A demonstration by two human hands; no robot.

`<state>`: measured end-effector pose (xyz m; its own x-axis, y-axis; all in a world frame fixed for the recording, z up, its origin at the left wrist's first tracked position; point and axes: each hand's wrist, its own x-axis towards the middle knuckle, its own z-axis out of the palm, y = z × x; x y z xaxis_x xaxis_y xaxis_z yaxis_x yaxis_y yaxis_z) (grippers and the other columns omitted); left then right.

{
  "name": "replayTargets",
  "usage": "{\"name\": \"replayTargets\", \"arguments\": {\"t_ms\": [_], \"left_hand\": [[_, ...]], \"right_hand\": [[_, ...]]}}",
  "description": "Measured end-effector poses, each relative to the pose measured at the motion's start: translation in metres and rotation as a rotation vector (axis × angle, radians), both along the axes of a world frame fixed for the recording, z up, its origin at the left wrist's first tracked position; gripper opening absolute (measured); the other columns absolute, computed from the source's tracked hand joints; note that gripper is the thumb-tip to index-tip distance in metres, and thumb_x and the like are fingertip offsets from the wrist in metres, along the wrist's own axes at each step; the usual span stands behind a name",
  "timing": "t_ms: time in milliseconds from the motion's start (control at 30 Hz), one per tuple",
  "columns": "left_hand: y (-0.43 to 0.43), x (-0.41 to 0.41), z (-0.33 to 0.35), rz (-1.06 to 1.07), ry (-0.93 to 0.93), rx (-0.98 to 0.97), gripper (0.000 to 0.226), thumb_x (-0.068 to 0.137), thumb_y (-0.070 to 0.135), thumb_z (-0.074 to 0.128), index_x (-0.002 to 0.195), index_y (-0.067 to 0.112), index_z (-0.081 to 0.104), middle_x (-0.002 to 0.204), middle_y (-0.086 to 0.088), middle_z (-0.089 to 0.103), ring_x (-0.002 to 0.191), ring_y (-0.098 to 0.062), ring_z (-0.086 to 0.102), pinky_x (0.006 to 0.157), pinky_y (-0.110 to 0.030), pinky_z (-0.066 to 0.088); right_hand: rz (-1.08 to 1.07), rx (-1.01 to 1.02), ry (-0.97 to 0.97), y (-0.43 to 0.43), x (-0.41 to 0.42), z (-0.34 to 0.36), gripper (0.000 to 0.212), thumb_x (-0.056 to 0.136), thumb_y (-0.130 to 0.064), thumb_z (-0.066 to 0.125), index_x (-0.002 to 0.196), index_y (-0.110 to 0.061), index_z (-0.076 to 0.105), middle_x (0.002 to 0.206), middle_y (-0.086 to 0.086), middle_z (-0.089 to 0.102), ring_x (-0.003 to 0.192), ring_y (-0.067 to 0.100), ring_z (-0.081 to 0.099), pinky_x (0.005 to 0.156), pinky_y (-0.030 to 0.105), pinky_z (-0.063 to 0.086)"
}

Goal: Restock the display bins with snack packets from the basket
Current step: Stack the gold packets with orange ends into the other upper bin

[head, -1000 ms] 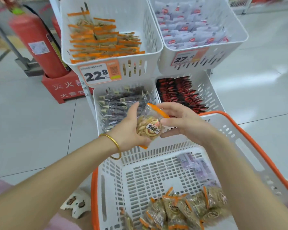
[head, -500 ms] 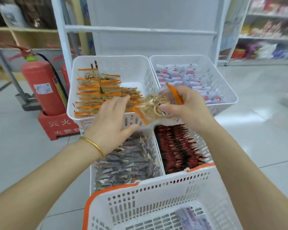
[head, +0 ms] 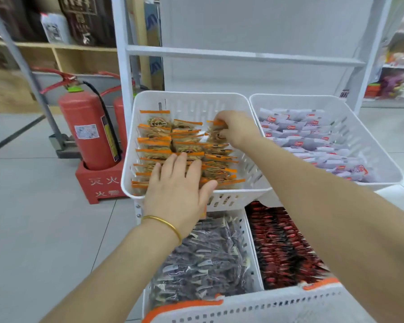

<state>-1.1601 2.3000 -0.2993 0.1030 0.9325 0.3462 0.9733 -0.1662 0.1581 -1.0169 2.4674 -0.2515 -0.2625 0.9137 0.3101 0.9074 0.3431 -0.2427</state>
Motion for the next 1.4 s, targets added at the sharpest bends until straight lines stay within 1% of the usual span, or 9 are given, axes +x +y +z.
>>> {"name": "replayTargets", "arguments": {"t_ms": [433,567,667,733,833,1000,1200,1300,1400], "left_hand": [[0.004,-0.010,-0.009,-0.072,0.044,0.096,0.061,0.091,0.050,0.027,0.120,0.008,0.060,0.122,-0.016,0.060,0.119,-0.035,0.053,0.098,-0.047,0.043],[0.004,-0.009,-0.008,-0.070,-0.001,0.063,0.068,0.089,0.054,0.021,0.127,0.009,0.055,0.129,-0.016,0.055,0.126,-0.034,0.046,0.103,-0.045,0.038],[0.002,-0.012,-0.007,-0.094,-0.019,0.079,0.069,0.089,0.054,0.019,0.128,0.008,0.054,0.131,-0.015,0.053,0.128,-0.034,0.043,0.107,-0.045,0.034],[0.000,-0.013,-0.001,-0.133,-0.005,0.156,0.059,0.090,0.048,0.029,0.119,0.006,0.059,0.124,-0.015,0.058,0.121,-0.035,0.049,0.104,-0.049,0.039],[-0.017,-0.004,0.009,-0.221,0.045,0.381,0.042,0.089,0.036,0.041,0.112,0.008,0.061,0.122,-0.012,0.059,0.116,-0.032,0.050,0.100,-0.044,0.035],[-0.081,0.042,-0.018,-0.516,0.104,0.300,0.038,0.087,0.029,0.043,0.111,0.005,0.060,0.122,-0.016,0.058,0.114,-0.033,0.047,0.093,-0.043,0.033],[-0.144,0.088,-0.090,-0.786,0.324,0.009,0.042,0.082,0.031,0.039,0.104,0.004,0.061,0.119,-0.019,0.057,0.109,-0.039,0.053,0.085,-0.050,0.048],[-0.161,0.089,-0.112,-0.811,0.349,-0.063,0.037,0.082,0.028,0.046,0.103,0.004,0.063,0.116,-0.021,0.059,0.106,-0.040,0.055,0.082,-0.050,0.051],[-0.171,0.087,-0.124,-0.795,0.329,-0.124,0.030,0.077,0.015,0.070,0.103,0.004,0.064,0.116,-0.022,0.060,0.107,-0.041,0.056,0.086,-0.053,0.050]], "right_hand": [[0.136,-0.358,-0.030,0.011,-0.020,0.013,0.037,0.093,-0.002,0.043,0.129,-0.006,0.047,0.116,0.013,0.054,0.105,0.029,0.053,0.082,0.032,0.044],[0.049,-0.413,0.272,-0.002,-0.020,0.012,0.047,0.093,-0.005,0.038,0.140,-0.002,0.032,0.108,0.015,0.053,0.088,0.024,0.050,0.076,0.037,0.044],[0.031,-0.287,0.382,-0.029,0.000,0.022,0.047,0.093,-0.004,0.040,0.139,-0.005,0.032,0.135,0.015,0.045,0.112,0.026,0.050,0.090,0.032,0.040],[0.087,-0.178,0.478,-0.065,0.016,0.027,0.044,0.090,0.001,0.040,0.133,-0.007,0.039,0.132,0.008,0.046,0.123,0.025,0.047,0.098,0.029,0.038],[0.167,-0.088,0.700,-0.149,0.048,0.019,0.042,0.083,0.010,0.042,0.114,-0.017,0.049,0.117,0.001,0.052,0.113,0.020,0.054,0.092,0.026,0.044],[0.019,-0.463,0.871,-0.300,0.128,-0.073,0.039,0.082,0.012,0.041,0.100,-0.019,0.056,0.105,0.009,0.061,0.092,0.018,0.062,0.079,0.027,0.048],[-0.399,-0.652,0.702,-0.381,0.190,-0.197,0.042,0.081,0.020,0.035,0.109,-0.002,0.057,0.105,0.011,0.057,0.096,0.023,0.056,0.065,0.010,0.045],[-0.478,-0.696,0.539,-0.391,0.205,-0.243,0.036,0.087,0.011,0.039,0.112,-0.008,0.058,0.116,0.011,0.058,0.107,0.028,0.056,0.083,0.035,0.050],[-0.566,-0.768,0.437,-0.392,0.212,-0.280,0.041,0.089,0.006,0.043,0.127,-0.010,0.052,0.126,0.010,0.055,0.107,0.029,0.056,0.078,0.035,0.047]]}}
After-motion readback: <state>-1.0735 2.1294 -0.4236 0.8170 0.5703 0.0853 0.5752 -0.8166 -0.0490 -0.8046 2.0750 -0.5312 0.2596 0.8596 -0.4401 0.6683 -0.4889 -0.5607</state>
